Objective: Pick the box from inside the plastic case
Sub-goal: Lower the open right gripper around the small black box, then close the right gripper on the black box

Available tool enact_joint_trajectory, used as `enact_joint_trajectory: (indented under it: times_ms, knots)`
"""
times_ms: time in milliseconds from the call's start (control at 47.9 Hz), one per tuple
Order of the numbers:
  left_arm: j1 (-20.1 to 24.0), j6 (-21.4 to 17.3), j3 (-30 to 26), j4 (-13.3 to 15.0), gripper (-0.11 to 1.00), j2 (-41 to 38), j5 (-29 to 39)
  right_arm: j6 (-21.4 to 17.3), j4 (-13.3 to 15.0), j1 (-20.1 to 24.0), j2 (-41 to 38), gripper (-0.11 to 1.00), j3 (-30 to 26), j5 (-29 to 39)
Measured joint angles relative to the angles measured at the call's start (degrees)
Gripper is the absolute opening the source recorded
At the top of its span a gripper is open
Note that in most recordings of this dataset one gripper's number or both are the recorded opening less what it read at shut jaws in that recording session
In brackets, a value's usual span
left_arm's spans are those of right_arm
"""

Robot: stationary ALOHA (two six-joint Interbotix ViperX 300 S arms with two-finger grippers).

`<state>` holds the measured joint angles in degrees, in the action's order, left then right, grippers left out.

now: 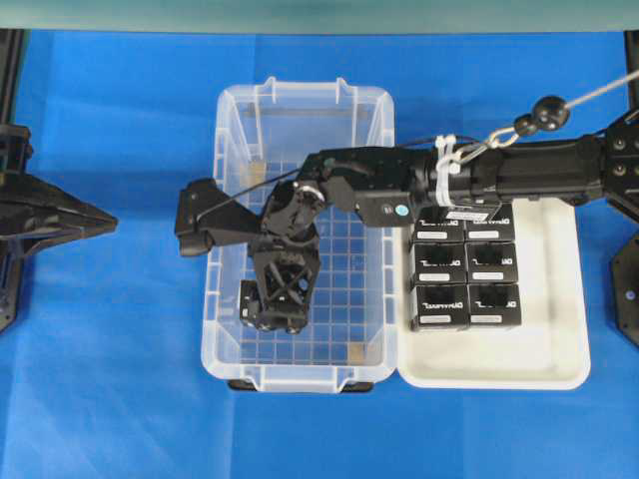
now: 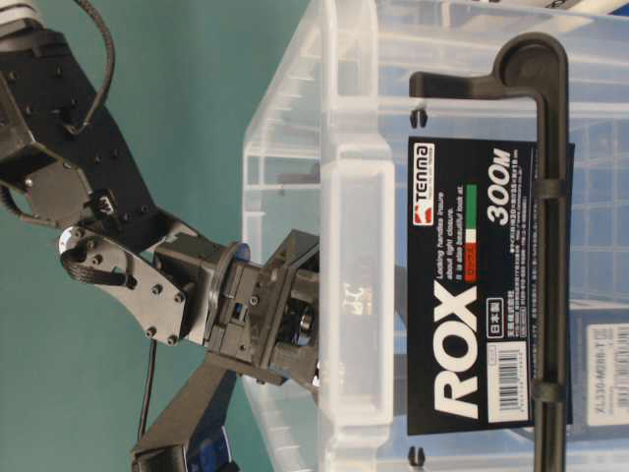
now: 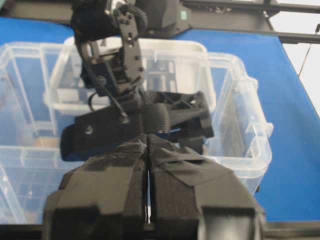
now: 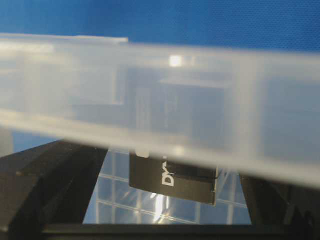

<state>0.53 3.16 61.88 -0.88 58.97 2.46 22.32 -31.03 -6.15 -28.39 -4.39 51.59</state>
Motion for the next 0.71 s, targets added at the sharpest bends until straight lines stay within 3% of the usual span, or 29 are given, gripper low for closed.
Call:
enact_joint_trajectory:
  times_ms: [230,584,709]
  knots:
    - [0.0,0.09,0.0,0.0,-0.04,0.0,0.0,-0.26,0.62,0.35,-0.97,1.0,0.62,-2.9]
    - [0.26,0.09,0.09,0.09,-0.04,0.0,0.09,-0.44,5.36,0.7,-2.37,1.0,1.05,-5.54]
    - [0.35,0.09,0.0,0.0,-0.04,0.0,0.09,-0.44,6.15,0.7,-2.02,0.92,1.05,-5.54]
